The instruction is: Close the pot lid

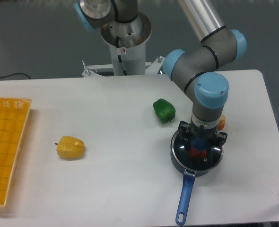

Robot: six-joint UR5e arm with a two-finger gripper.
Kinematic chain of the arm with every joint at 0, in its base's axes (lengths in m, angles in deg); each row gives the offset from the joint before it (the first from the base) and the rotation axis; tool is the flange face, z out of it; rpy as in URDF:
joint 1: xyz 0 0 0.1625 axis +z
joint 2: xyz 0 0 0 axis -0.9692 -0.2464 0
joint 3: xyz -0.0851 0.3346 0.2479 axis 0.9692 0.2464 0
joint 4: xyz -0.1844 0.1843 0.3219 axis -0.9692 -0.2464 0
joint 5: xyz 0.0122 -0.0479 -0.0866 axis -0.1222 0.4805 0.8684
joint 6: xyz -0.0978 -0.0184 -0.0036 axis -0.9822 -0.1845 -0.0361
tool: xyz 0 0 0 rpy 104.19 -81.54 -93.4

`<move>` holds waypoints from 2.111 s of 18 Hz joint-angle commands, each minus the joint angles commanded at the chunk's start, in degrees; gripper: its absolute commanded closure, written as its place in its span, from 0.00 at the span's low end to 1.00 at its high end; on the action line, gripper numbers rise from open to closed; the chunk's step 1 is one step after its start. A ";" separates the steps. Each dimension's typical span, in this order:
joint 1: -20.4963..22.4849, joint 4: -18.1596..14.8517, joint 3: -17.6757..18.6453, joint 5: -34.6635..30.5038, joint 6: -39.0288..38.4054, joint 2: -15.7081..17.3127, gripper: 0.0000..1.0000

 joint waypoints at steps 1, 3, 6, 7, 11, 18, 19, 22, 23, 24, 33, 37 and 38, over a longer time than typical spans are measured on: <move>0.00 0.00 0.09 0.00 0.00 0.00 0.32; 0.00 0.09 0.09 0.00 0.00 -0.09 0.30; 0.09 0.00 0.00 -0.09 0.09 -0.26 0.10; 0.00 0.09 0.00 -0.61 0.09 -0.26 0.00; 0.00 -0.09 0.09 -1.49 0.00 -0.44 0.00; -0.79 -1.05 0.09 -1.58 0.09 1.84 0.00; -1.31 -1.14 0.09 -1.58 0.09 2.54 0.00; -2.11 -3.67 -0.35 -1.58 0.18 4.65 0.00; -2.37 -5.52 -0.27 -1.50 0.26 5.62 0.00; -2.81 -6.84 -0.18 -1.58 0.26 7.02 0.00; -3.43 -23.28 0.17 -1.84 22.83 16.34 0.00; -1.51 -27.24 0.97 -3.51 32.85 19.24 0.00; -0.45 -28.12 1.05 -3.60 34.26 19.33 0.00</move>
